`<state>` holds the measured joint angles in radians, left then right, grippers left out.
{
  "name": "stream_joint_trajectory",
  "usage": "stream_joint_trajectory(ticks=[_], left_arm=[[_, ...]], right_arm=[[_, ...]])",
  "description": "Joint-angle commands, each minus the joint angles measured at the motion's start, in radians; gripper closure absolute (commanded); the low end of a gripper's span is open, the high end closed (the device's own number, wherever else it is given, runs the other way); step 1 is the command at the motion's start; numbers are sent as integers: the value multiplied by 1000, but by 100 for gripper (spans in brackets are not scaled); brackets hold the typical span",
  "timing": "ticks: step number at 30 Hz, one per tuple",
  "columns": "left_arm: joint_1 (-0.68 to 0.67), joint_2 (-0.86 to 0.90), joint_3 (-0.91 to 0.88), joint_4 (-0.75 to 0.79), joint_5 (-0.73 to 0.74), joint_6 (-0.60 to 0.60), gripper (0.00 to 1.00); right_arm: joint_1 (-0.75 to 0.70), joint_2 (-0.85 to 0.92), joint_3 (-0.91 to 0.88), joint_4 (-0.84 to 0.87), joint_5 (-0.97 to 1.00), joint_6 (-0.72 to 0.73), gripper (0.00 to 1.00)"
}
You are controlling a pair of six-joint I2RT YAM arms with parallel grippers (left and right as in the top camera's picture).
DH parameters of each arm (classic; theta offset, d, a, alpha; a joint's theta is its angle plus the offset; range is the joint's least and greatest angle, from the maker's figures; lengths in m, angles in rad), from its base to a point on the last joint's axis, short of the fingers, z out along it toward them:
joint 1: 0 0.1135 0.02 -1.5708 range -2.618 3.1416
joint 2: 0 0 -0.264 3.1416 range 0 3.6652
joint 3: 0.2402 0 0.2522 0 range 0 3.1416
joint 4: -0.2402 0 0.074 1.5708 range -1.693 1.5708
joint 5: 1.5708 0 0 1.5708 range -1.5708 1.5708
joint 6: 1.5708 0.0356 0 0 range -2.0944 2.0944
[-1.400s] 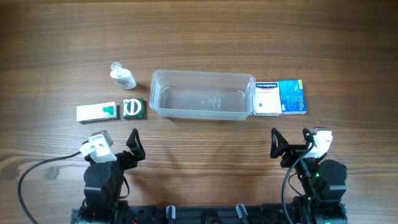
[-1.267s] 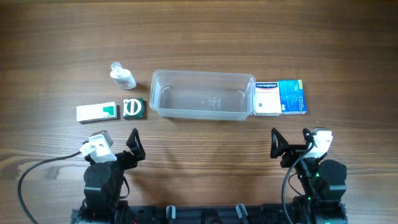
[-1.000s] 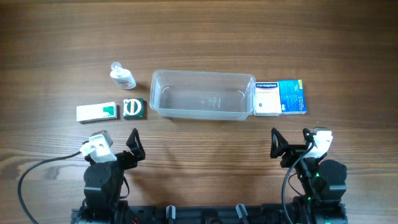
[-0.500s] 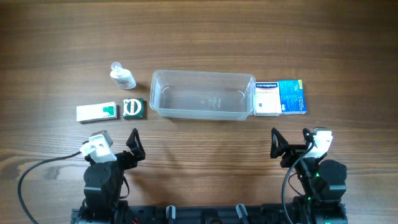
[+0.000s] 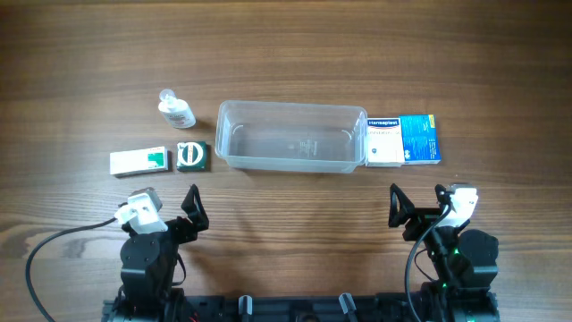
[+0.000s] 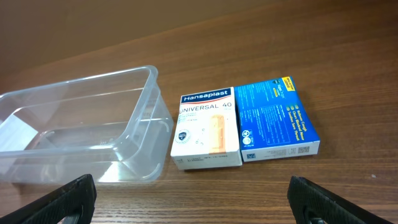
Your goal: Pack container
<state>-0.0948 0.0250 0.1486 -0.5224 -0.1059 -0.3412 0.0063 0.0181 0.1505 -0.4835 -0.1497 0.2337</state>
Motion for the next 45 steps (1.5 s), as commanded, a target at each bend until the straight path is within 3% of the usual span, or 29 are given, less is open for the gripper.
stream_joint_trajectory(ticks=[1,8,10,13,15,18,23,28,30,35,42,45], left_arm=[[8,-10,-5,3,8,20,0],[8,-10,-5,3,8,20,0],[8,-9,-5,3,8,20,0],[8,-9,-5,3,8,20,0],[8,-9,-5,3,8,20,0],[8,-9,-5,3,8,20,0],[8,-9,-5,3,8,20,0],[8,-9,-5,3,8,20,0],[8,-9,-5,3,8,20,0],[8,-9,-5,3,8,20,0],[8,-9,-5,3,8,20,0],[8,-9,-5,3,8,20,0]], right_arm=[[5,-13,-3,8,-9,5,0],[5,-13,-3,11,-10,44,0],[5,-13,-3,11,-10,175,0],[5,-14,-3,8,-58,539,0],[5,-13,-2,22,-116,648,0],[5,-13,-2,118,-218,632,0],[5,-2,13,422,-411,590,0],[5,132,164,444,-450,473,0],[5,231,261,405,-478,380,0],[5,567,641,48,-436,127,0],[5,1014,1191,-478,-159,-15,0],[5,1146,1336,-550,-111,-21,0]])
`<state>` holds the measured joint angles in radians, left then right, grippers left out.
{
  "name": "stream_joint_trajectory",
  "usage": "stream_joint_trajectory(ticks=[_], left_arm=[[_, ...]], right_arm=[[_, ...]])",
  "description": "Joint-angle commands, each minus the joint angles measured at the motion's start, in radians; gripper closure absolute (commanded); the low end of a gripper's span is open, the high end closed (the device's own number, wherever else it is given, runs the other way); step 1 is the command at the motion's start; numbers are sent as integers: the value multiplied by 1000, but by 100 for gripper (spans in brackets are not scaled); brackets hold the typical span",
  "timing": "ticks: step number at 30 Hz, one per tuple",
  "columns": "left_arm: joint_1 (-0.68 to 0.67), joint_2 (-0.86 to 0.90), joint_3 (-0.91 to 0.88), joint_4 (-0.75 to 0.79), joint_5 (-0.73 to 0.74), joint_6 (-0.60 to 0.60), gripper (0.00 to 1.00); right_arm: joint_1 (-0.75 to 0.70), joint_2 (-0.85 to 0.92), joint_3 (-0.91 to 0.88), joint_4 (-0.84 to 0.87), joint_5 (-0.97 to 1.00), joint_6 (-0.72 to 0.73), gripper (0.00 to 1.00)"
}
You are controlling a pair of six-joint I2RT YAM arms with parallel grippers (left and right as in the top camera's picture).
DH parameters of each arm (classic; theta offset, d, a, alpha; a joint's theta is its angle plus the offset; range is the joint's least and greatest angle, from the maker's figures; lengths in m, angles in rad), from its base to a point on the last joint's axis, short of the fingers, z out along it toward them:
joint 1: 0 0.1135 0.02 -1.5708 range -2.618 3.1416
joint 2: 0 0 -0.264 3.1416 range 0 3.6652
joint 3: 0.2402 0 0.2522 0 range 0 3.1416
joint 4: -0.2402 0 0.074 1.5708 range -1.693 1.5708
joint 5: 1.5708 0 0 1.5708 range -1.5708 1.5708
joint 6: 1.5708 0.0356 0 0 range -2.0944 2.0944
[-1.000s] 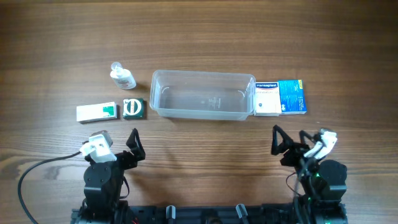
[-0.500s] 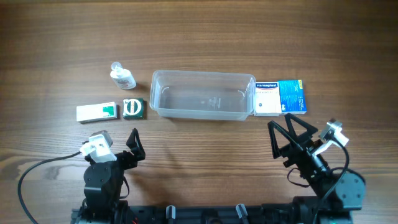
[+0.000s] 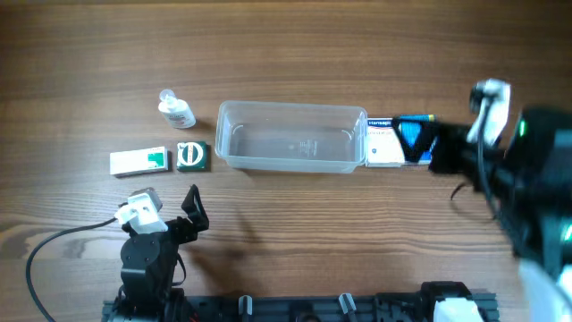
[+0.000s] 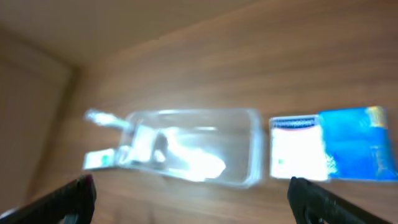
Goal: Pack container
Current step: 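Move the right gripper over the white Hansaplast box, then lower the right gripper and grasp the Hansaplast box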
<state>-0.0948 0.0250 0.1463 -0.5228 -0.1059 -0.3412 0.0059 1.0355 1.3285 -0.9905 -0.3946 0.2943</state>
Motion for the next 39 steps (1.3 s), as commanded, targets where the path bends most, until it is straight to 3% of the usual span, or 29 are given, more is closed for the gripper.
stream_joint_trajectory(ticks=[1,9,15,16,18,21,25,28,30,33,39], left_arm=[[8,-9,-2,3,8,20,0],[8,-9,-2,3,8,20,0],[8,-9,-2,3,8,20,0],[8,-9,-2,3,8,20,0],[8,-9,-2,3,8,20,0],[8,-9,-2,3,8,20,0],[8,-9,-2,3,8,20,0],[8,-9,-2,3,8,20,0],[8,-9,-2,3,8,20,0],[8,-9,-2,3,8,20,0],[8,-9,-2,3,8,20,0]], right_arm=[[5,159,183,-63,124,-84,0],[5,332,121,-148,249,-35,0],[5,509,47,-110,282,-4,20],[5,536,46,-110,283,-7,35],[5,584,43,-111,283,-6,52],[6,649,43,-114,283,-6,60],[8,713,20,-84,270,-17,58],[12,755,-19,-10,127,-126,59],[13,776,-37,39,74,-140,68],[13,795,-60,92,29,-135,96],[14,811,-81,141,-50,-137,96]])
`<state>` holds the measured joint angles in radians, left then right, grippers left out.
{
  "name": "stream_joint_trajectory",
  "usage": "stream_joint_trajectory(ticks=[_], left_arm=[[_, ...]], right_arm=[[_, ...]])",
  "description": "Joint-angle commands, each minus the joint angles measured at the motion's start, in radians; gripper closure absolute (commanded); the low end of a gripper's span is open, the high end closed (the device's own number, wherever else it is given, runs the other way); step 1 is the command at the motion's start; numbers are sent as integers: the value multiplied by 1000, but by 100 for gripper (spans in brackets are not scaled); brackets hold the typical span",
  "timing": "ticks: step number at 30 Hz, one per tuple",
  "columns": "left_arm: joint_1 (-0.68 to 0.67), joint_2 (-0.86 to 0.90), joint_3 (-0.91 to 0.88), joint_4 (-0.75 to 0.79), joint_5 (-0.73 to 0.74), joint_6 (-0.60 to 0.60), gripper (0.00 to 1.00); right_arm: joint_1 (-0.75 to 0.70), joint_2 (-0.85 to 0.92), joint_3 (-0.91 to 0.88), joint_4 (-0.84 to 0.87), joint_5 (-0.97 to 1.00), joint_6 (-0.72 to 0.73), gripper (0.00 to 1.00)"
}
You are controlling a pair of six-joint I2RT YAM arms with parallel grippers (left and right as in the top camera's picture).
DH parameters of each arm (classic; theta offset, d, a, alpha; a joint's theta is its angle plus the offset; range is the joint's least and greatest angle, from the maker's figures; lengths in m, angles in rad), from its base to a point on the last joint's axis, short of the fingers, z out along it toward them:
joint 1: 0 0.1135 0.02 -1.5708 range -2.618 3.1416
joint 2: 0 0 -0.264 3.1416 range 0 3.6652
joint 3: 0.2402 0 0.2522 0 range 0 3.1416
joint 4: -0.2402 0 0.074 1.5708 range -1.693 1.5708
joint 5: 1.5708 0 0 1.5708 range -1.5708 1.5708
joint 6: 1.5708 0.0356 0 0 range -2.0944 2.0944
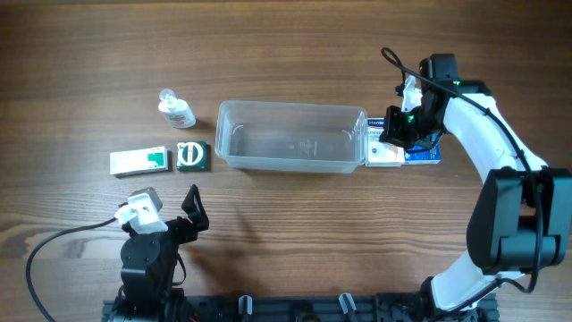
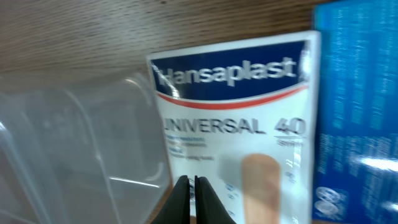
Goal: Pack container
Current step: 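Lower the right gripper and grasp the Hansaplast box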
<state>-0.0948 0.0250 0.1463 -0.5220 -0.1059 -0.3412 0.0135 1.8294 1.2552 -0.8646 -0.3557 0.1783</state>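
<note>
The clear plastic container stands empty at mid-table. Against its right end lies a white Hansaplast plaster box, with a blue box touching its right side. My right gripper is down over the plaster box. In the right wrist view its fingertips are shut with nothing between them, at the box's left edge beside the container wall. My left gripper rests open near the front edge, well short of everything.
Left of the container lie a small clear bottle, a white-and-green box and a dark green square packet. The blue box is partly under the right arm. A black cable runs along the front left.
My right arm was high over the table's right side, blurred, with jaws wide open. Now it is down at the plaster box with the jaws shut. The left arm and all objects are unchanged.
Both arms first rested at the front edge, my right gripper open and facing the two boxes. Then the right arm was raised above the right side, still open. Now it sits low over the plaster box, shut, and no object has shifted.
</note>
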Motion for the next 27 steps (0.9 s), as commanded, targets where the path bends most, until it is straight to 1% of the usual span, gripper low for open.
stream_joint_trajectory(ticks=[1,11,14,16,21,27], left_arm=[[8,-9,-2,3,8,20,0],[8,-9,-2,3,8,20,0],[8,-9,-2,3,8,20,0],[8,-9,-2,3,8,20,0],[8,-9,-2,3,8,20,0],[8,-9,-2,3,8,20,0]], right_arm=[[6,17,-8,16,-93,-21,96],[52,26,-8,42,-98,-18,96],[69,28,-11,60,-69,-9,96],[70,28,-11,68,-19,36,96],[70,28,-17,75,-10,33,96],[71,28,-92,146,-11,44,95]])
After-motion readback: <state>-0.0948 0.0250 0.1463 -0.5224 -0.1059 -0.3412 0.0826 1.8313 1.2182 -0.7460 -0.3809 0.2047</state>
